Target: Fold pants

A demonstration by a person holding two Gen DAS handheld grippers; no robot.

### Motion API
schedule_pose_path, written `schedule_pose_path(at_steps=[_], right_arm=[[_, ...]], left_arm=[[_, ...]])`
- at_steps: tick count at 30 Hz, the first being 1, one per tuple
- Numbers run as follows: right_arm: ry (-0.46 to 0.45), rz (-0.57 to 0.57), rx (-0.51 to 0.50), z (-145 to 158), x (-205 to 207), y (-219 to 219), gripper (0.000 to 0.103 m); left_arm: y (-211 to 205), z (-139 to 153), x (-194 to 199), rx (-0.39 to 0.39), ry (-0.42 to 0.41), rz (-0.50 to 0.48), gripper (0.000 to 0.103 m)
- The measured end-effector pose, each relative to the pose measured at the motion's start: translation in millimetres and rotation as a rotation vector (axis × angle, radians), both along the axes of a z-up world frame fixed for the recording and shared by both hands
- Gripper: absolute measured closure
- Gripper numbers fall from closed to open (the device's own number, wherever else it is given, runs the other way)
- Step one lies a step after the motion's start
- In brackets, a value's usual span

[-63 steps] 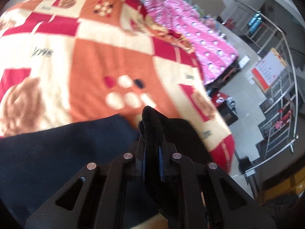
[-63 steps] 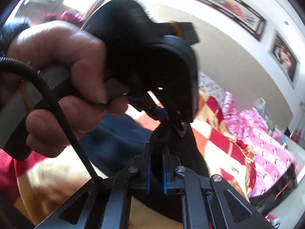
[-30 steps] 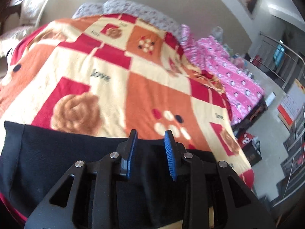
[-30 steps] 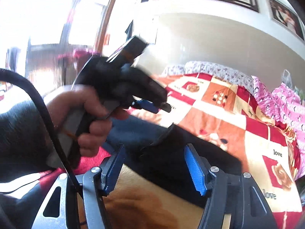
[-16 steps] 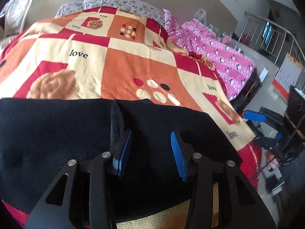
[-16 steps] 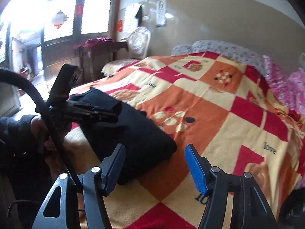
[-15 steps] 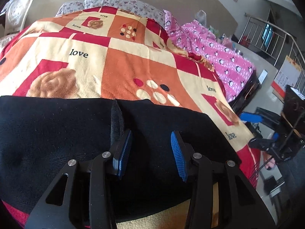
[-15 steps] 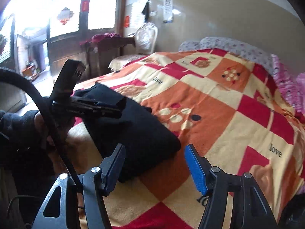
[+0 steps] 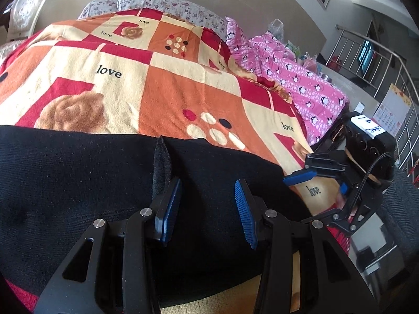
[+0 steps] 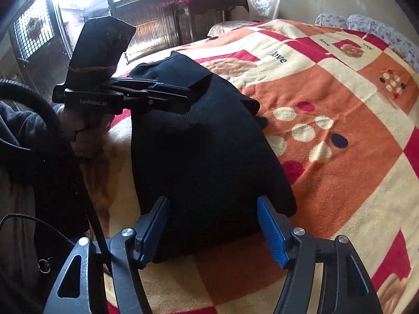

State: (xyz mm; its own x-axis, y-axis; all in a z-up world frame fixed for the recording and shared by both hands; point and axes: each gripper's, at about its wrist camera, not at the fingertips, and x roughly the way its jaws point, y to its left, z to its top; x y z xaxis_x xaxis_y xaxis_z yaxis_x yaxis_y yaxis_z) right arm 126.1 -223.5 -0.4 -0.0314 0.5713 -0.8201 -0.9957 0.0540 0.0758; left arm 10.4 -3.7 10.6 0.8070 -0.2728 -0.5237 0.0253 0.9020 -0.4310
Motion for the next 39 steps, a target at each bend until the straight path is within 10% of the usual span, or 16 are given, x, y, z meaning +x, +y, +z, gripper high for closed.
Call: schedule_pose_path(at_steps=[20, 25, 30, 39], right_arm=[[-0.062, -0.05, -0.13, 24.4, -14.2, 32.0, 0.035], [-0.016, -0.281, 0.095, 52.5, -1.5, 64.1, 0.035], [-0.045, -0.502, 0.006, 27.2, 17.5, 127.2, 0.035], [-0.029, -0.561, -0.064, -8.1, 31.3, 156.6, 0.029]], left_arm=[[11.7, -5.5, -27.2, -0.032, 0.038, 0.069, 0.061], [6.8, -5.7, -27.2, 0.002, 0.036, 0.078, 0.061], [9.6, -6.1, -27.1, -0.009, 0.036, 0.075, 0.061], [9.4, -5.0, -27.2, -0.008, 0.034, 0.078, 0.061]])
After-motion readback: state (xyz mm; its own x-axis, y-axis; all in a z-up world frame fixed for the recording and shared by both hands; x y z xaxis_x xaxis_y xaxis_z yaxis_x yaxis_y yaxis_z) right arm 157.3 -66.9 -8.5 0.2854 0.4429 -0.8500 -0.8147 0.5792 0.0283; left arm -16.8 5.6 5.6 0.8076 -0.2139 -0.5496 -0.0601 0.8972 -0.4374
